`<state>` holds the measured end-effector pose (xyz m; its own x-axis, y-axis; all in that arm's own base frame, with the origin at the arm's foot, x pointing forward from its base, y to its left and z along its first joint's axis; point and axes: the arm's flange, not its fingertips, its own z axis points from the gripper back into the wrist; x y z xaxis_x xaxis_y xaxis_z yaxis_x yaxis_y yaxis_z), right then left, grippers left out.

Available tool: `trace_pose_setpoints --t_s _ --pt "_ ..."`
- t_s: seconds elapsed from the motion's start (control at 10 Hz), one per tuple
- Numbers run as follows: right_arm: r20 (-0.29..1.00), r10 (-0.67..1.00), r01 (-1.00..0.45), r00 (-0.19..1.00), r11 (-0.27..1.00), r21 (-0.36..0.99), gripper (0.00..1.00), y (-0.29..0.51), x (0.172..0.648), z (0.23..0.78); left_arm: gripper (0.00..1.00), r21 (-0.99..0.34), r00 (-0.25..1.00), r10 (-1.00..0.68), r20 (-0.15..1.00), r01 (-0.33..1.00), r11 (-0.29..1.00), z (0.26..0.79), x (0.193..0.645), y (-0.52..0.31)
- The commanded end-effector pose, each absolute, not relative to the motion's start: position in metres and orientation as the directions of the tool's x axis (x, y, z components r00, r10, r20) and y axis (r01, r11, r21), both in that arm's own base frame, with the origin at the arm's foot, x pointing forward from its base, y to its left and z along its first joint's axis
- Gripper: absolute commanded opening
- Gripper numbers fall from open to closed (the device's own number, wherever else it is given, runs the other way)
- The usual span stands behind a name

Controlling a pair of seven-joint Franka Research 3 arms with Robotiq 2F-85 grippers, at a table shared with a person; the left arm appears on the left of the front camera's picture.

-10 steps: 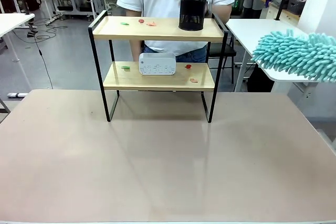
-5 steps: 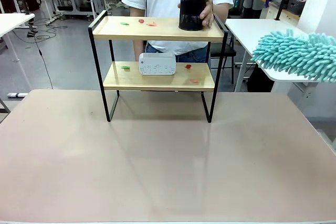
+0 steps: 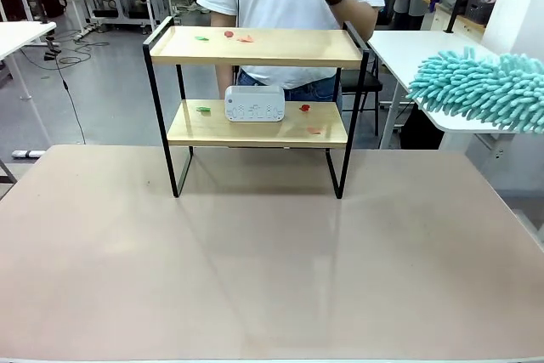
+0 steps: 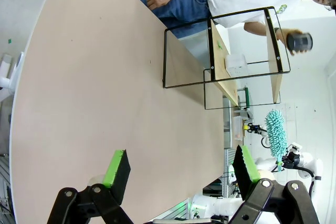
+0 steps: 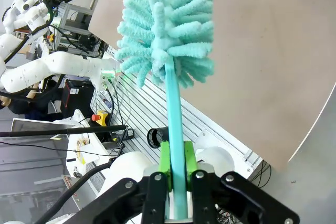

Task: Clean the shelf.
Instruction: Clean the specific tier of the Shelf with the Duster once objects are removed.

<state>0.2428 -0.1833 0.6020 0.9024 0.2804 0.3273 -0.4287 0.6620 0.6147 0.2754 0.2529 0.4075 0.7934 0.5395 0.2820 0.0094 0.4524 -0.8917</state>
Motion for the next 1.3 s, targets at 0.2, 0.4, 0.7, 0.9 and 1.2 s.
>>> trace_pose_setpoints --t_s 0.2,0.4,0.7,0.9,1.2 --pt "0.410 0.226 -0.431 0.883 0.738 0.520 0.13 -0.124 0.243 0.674 1.00 -0.891 0.788 0.533 0.309 0.042 0.453 0.407 0.276 0.254" --pt "0.444 0.252 -0.445 0.860 0.798 0.407 0.13 -0.063 0.259 0.719 1.00 -0.891 0.788 0.533 0.309 0.042 0.453 0.407 0.276 0.254" --pt "0.455 0.186 -0.369 0.871 0.860 0.354 0.13 0.055 0.302 0.721 1.00 -0.891 0.788 0.533 0.309 0.042 0.453 0.407 0.276 0.254" --pt "0.519 0.173 -0.352 0.837 0.896 0.270 0.13 0.082 0.303 0.711 1.00 -0.891 0.788 0.533 0.309 0.042 0.453 0.407 0.276 0.254" --pt "0.469 0.228 -0.408 0.853 0.851 0.329 0.13 0.072 0.298 0.727 1.00 -0.891 0.788 0.533 0.309 0.042 0.453 0.407 0.276 0.254"
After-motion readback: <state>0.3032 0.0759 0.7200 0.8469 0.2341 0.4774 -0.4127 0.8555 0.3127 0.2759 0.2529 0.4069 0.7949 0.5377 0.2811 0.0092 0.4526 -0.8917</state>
